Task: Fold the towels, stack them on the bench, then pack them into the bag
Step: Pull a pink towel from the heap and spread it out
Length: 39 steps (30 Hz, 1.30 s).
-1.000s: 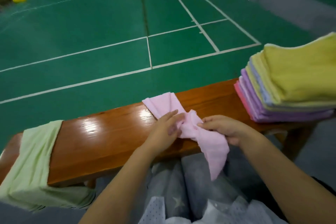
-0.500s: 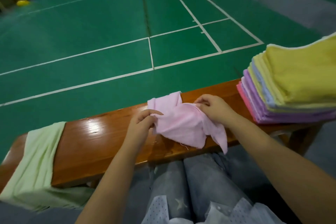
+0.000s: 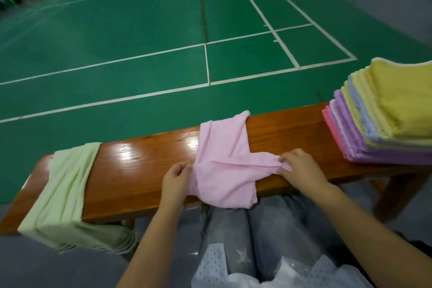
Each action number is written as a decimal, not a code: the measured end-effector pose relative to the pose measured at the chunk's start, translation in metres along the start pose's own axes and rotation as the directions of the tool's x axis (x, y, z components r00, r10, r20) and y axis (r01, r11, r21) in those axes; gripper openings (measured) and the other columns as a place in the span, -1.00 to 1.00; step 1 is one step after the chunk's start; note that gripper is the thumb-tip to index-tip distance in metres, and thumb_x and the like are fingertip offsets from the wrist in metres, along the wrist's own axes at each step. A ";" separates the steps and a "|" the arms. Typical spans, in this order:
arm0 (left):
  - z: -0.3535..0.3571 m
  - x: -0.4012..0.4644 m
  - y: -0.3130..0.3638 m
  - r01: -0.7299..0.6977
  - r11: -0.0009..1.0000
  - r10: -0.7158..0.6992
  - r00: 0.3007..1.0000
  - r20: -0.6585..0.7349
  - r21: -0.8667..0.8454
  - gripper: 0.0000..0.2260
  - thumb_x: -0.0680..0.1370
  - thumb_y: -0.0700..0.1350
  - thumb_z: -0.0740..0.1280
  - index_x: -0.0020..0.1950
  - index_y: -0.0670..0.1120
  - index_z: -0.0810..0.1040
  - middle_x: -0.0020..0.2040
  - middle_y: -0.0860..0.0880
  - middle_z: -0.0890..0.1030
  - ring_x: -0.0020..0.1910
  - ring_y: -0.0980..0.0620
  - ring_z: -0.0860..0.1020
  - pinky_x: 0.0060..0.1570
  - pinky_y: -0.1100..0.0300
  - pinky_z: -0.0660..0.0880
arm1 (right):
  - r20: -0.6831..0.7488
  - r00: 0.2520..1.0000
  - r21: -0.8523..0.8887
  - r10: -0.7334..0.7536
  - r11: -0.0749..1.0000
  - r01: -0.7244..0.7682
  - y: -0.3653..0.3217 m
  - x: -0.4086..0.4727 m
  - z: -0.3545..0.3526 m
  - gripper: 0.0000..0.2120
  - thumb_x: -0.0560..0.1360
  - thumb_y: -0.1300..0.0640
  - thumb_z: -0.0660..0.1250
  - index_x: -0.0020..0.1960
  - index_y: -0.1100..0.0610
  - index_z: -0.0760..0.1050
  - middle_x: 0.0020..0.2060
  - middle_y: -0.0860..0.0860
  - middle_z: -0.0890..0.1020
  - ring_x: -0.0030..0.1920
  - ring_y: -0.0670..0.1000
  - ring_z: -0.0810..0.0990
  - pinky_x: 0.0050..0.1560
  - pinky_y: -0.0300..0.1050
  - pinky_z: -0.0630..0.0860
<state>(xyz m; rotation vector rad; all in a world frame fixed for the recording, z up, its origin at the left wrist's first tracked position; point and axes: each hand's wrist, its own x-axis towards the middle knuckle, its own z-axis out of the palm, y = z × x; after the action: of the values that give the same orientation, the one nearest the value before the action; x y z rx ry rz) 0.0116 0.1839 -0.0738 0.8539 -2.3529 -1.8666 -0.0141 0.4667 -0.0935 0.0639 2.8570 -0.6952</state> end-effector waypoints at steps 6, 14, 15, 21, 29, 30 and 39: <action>-0.016 0.004 0.007 -0.099 0.992 0.094 0.994 -0.059 -0.078 -0.85 0.60 -0.19 0.25 0.06 -0.06 0.61 -0.02 0.02 0.62 -0.02 0.06 0.56 -0.13 0.20 0.52 | -0.045 0.987 0.480 0.156 0.869 -0.115 -0.004 0.009 -0.023 -0.95 0.58 0.14 0.24 0.02 0.08 0.45 -0.07 0.01 0.53 -0.05 0.02 0.50 -0.24 -0.21 0.41; -0.050 0.023 0.056 -0.313 0.890 0.286 0.950 -0.129 -0.331 -0.76 0.60 -0.25 0.26 0.14 0.06 0.55 -0.29 0.11 0.56 -0.29 0.08 0.44 -0.20 0.17 0.39 | -0.104 0.941 0.900 0.321 0.433 -0.048 -0.037 0.036 -0.085 -0.89 0.58 0.18 0.22 0.07 0.16 0.47 -0.29 0.09 0.54 -0.52 -0.11 0.43 -0.55 -0.27 0.33; -0.053 0.025 0.063 -0.338 0.873 0.306 0.941 -0.147 -0.351 -0.75 0.60 -0.26 0.26 0.19 0.04 0.52 -0.38 0.15 0.47 -0.33 0.10 0.38 -0.21 0.17 0.36 | -0.087 0.943 0.911 0.322 0.408 -0.055 -0.039 0.037 -0.093 -0.90 0.57 0.19 0.23 0.07 0.17 0.46 -0.30 0.07 0.53 -0.53 -0.12 0.41 -0.56 -0.28 0.33; -0.076 0.027 0.090 -0.437 0.812 0.398 0.900 -0.181 -0.387 -0.94 0.61 -0.19 0.27 -0.05 -0.11 0.52 -0.28 -0.03 0.51 -0.30 0.06 0.46 -0.24 0.19 0.46 | -0.029 0.978 0.994 0.205 0.110 0.006 -0.054 0.033 -0.122 -0.85 0.57 0.34 0.19 -0.06 0.16 0.47 -0.19 0.11 0.57 -0.34 -0.02 0.58 -0.45 -0.29 0.53; -0.110 0.037 0.191 -0.571 0.693 0.523 0.819 -0.238 -0.440 -0.83 0.60 -0.26 0.26 -0.16 -0.07 0.46 -0.42 0.11 0.53 -0.45 0.21 0.45 -0.41 0.35 0.44 | -0.258 0.964 0.926 -0.069 0.268 0.267 -0.105 0.039 -0.190 -0.57 0.43 0.60 0.07 0.11 0.23 0.48 -0.16 0.04 0.63 -0.17 -0.02 0.58 -0.24 -0.29 0.58; -0.114 0.039 0.207 -0.579 0.686 0.528 0.813 -0.245 -0.441 -0.83 0.60 -0.25 0.27 -0.17 -0.07 0.46 -0.39 0.07 0.52 -0.42 0.18 0.43 -0.41 0.34 0.42 | -0.310 0.948 0.898 -0.076 0.303 0.318 -0.115 0.040 -0.202 -0.58 0.42 0.61 0.11 0.10 0.22 0.48 -0.22 -0.01 0.66 -0.22 -0.07 0.60 -0.26 -0.32 0.57; -0.140 0.024 0.317 -0.658 0.615 0.624 0.743 -0.242 -0.435 -0.85 0.61 -0.21 0.26 -0.16 -0.09 0.47 -0.25 -0.02 0.46 -0.29 0.08 0.42 -0.28 0.20 0.43 | -0.643 0.762 0.738 0.069 0.323 0.593 -0.179 0.047 -0.295 -0.75 0.52 0.05 0.36 -0.15 0.27 0.57 -0.39 -0.03 0.60 -0.30 -0.04 0.52 -0.20 -0.21 0.47</action>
<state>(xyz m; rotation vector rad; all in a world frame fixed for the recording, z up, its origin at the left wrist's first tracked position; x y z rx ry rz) -0.0883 0.0917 0.2460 -0.0162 -1.6359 -1.8866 -0.1300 0.4429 0.2340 -0.0955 2.4201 -2.7681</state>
